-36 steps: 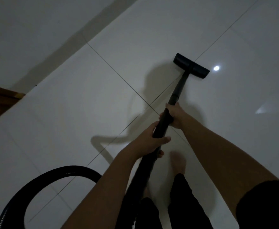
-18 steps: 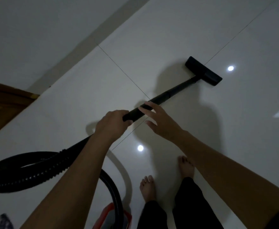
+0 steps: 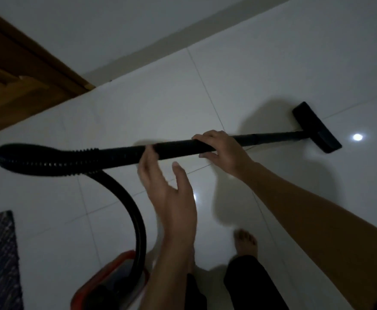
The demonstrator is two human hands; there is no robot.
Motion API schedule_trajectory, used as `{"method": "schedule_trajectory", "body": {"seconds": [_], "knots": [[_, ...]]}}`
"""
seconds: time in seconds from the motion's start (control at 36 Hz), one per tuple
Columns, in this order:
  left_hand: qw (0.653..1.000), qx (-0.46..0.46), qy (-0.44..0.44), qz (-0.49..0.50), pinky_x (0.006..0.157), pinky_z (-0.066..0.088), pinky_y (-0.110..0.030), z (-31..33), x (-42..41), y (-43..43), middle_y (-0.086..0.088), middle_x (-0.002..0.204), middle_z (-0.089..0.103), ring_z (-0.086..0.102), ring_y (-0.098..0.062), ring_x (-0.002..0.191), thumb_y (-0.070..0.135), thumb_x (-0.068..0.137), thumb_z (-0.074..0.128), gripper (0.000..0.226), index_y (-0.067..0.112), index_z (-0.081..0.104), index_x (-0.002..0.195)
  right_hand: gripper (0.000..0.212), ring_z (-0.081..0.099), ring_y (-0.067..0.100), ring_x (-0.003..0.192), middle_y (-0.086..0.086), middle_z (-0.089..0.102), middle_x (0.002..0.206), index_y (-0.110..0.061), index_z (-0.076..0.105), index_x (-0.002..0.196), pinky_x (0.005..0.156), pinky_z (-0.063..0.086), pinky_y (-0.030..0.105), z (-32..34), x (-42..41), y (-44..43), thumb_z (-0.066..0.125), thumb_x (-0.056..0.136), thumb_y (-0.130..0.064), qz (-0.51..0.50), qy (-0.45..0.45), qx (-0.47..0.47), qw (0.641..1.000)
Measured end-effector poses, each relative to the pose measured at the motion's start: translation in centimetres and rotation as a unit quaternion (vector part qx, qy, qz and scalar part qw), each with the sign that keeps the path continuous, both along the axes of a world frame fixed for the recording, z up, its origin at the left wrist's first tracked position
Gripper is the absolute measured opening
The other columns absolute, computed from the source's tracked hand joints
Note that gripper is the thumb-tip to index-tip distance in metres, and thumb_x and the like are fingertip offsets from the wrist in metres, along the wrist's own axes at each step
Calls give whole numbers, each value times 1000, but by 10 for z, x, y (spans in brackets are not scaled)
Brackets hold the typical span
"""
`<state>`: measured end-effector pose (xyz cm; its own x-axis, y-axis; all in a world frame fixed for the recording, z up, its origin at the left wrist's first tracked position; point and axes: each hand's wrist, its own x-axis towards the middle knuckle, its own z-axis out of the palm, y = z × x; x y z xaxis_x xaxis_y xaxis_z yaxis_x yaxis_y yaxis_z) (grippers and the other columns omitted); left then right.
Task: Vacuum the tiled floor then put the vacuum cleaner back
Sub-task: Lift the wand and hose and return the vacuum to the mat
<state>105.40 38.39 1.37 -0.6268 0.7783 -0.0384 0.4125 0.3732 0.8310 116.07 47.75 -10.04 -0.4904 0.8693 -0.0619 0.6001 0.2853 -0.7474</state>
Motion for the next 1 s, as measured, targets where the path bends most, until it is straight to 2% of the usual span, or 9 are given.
{"method": "schedule_trajectory", "body": {"seconds": [0.14, 0.19, 0.25, 0.31, 0.39, 0.5, 0.75, 0.89, 1.0], "knots": [[986, -9, -78, 147, 99, 18, 6, -17, 19, -17, 1, 157, 11, 24, -9, 140, 12, 95, 53, 76, 23, 3, 151, 47, 56, 27, 103, 8, 64, 115, -14, 57, 131, 93, 42, 34, 3, -14, -4, 69, 85, -20, 0, -9, 8, 1000], [985, 7, -88, 151, 108, 19, -7, -25, 14, -15, 1, 159, 6, 20, -9, 143, 17, 96, 53, 77, 26, -1, 151, 47, 56, 27, 102, 8, 64, 115, -14, 58, 130, 92, 43, 33, 4, -26, -14, 69, 85, -21, -3, -7, 17, 1000], [986, 37, -84, 142, 119, 21, -32, -31, 3, -11, 0, 160, 5, 17, -12, 145, 19, 96, 53, 79, 27, -3, 151, 45, 57, 28, 100, 9, 65, 113, -15, 61, 128, 90, 45, 36, 3, -40, -29, 70, 84, -21, -5, -7, 27, 1000], [982, 57, -83, 159, 119, 23, -43, -33, -12, -8, 1, 159, 6, 16, -8, 144, 18, 96, 54, 80, 29, -4, 151, 44, 57, 29, 99, 9, 65, 112, -16, 62, 127, 88, 47, 38, 2, -56, -46, 70, 84, -22, -12, -9, 34, 999], [973, 72, -70, 206, 117, 28, -42, -34, -42, -14, 3, 155, 8, 19, -4, 139, 15, 96, 52, 80, 28, -4, 151, 45, 57, 29, 101, 7, 64, 114, -20, 61, 128, 88, 44, 40, 0, -83, -73, 70, 84, -24, -16, -24, 48, 998], [979, 89, -17, 181, 116, 29, -47, -38, -87, -52, -12, 159, 8, 19, -18, 145, 23, 97, 50, 79, 33, -8, 150, 45, 57, 28, 98, 5, 64, 110, -22, 63, 125, 84, 42, 39, 4, -123, -113, 72, 81, -25, -29, -29, 60, 997], [980, 125, 11, 153, 115, 32, -46, -35, -179, -154, 0, 159, 9, 24, -11, 143, 22, 99, 49, 78, 30, -10, 150, 40, 58, 31, 88, 5, 64, 101, -20, 64, 118, 76, 49, 42, 13, -216, -210, 70, 79, -25, -36, -11, 82, 996], [979, 139, 6, 148, 116, 29, -46, -45, -235, -218, 3, 159, 1, 16, -15, 147, 20, 99, 47, 79, 25, -13, 150, 45, 59, 31, 79, 6, 67, 96, -17, 66, 119, 69, 49, 38, 5, -268, -270, 54, 82, -39, -13, 15, 89, 996], [979, 118, -1, 166, 118, 26, -44, -62, -277, -269, -2, 161, -1, 19, -16, 146, 21, 99, 47, 82, 30, -18, 147, 46, 61, 29, 76, 6, 69, 92, -16, 69, 117, 67, 47, 33, -11, -306, -314, 62, 77, -39, 7, -11, 116, 993]]}}
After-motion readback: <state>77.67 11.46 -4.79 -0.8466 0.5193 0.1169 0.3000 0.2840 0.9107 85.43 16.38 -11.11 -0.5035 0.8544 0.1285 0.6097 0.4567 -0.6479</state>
